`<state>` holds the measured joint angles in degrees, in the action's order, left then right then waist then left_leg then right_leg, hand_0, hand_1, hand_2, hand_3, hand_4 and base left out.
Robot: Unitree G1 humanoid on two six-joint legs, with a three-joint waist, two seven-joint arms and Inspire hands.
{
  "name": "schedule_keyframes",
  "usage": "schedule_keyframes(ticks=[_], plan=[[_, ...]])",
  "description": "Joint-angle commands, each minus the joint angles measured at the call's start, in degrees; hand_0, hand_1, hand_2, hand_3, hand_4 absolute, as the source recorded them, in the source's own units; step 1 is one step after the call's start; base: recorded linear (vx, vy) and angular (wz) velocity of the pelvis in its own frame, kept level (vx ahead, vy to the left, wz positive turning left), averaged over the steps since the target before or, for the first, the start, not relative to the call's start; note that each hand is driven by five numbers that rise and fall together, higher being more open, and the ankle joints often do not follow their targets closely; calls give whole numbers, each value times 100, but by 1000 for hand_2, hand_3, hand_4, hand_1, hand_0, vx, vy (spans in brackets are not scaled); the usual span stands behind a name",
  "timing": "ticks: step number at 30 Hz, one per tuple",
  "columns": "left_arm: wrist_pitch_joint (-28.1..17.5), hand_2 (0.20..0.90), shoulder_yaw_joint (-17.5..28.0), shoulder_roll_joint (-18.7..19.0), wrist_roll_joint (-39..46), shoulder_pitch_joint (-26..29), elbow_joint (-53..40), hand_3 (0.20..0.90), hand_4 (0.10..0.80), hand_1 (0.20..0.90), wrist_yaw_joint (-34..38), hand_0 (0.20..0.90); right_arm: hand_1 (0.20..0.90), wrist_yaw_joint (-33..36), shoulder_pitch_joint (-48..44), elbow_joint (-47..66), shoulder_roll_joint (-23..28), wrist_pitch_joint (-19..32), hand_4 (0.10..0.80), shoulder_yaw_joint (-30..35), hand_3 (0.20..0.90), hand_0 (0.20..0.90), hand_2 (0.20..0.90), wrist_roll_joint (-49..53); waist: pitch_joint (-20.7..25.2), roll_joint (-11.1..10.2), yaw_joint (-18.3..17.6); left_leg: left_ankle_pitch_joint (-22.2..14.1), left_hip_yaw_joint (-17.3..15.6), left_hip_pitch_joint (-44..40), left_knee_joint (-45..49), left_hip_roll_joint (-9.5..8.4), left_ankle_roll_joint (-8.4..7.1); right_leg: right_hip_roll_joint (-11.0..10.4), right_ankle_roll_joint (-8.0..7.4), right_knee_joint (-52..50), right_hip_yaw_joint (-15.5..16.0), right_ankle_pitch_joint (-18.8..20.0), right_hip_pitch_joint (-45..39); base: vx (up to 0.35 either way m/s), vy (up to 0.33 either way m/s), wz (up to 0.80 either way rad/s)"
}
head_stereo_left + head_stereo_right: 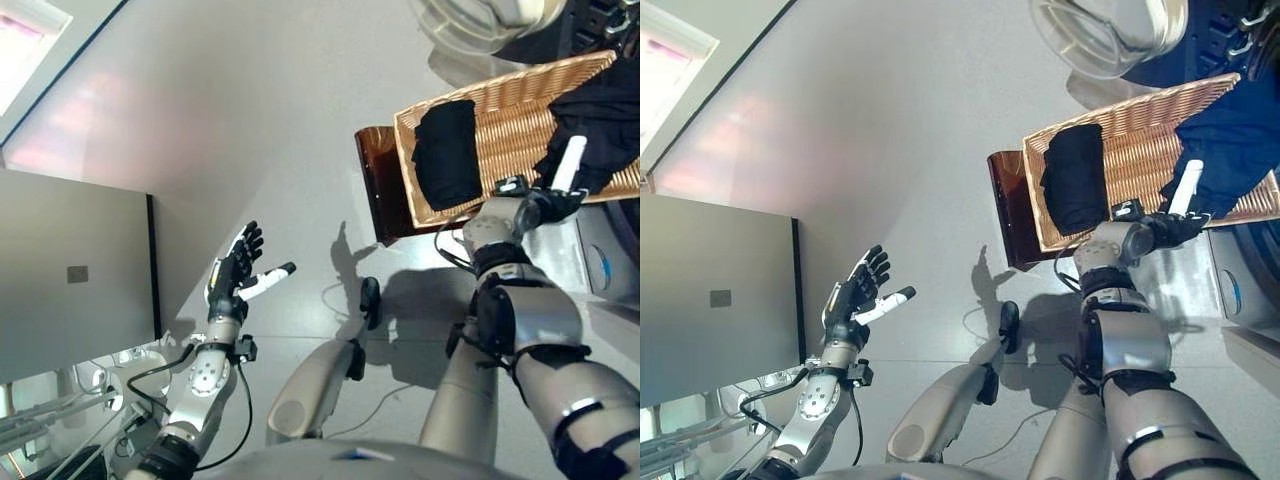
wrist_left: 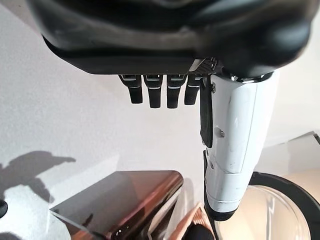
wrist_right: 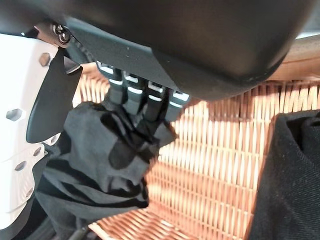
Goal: Pick up the clothes and place them into the washing machine
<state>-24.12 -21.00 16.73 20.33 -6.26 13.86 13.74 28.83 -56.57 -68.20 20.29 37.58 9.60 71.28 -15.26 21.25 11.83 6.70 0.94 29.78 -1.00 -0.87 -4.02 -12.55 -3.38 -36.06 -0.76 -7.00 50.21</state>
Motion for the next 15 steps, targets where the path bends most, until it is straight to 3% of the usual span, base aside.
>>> schedule_keyframes(ticks=[1,6,9,12,13,15], plan=[[-449,900,182,398,-24,411,-582,900,800,900,143,900,900,-253,-460,517,786,-93,800,-229,900,900,900,-191,-198,34,226,-314,-54,-53,621,42,-208,-68,-127,1202,69,373,-608,27,-77,17],[-430,900,113,366,62,422,-584,900,800,900,166,900,900,-169,-455,1121,811,126,800,-348,900,900,900,-350,-227,13,182,-130,72,-166,278,91,-289,-60,-116,1107,136,275,-584,57,-65,8],[-402,900,135,267,54,502,-461,900,800,900,290,900,900,-160,103,2178,203,476,800,-377,900,900,900,-515,-260,-57,5,-94,55,-354,148,99,-295,4,-101,1202,196,270,-736,60,-7,20],[-397,900,154,241,60,505,-438,900,800,900,327,900,900,-134,225,2448,20,554,800,-445,900,900,900,-616,-268,-78,-46,-108,44,-383,157,85,-285,26,-99,1209,188,281,-767,13,23,-1],[-395,900,145,178,73,494,-398,900,800,900,384,900,900,-178,496,2889,-367,667,800,-548,900,900,900,-699,-268,-124,-152,-166,-13,-431,196,49,-250,63,-90,1298,175,327,-822,13,53,1],[-393,900,151,158,78,486,-381,900,800,900,413,900,900,-132,623,3060,-556,714,800,-594,900,900,900,-781,-256,-146,-197,-189,-55,-437,205,38,-239,53,-102,1417,163,380,-873,-4,67,-16]])
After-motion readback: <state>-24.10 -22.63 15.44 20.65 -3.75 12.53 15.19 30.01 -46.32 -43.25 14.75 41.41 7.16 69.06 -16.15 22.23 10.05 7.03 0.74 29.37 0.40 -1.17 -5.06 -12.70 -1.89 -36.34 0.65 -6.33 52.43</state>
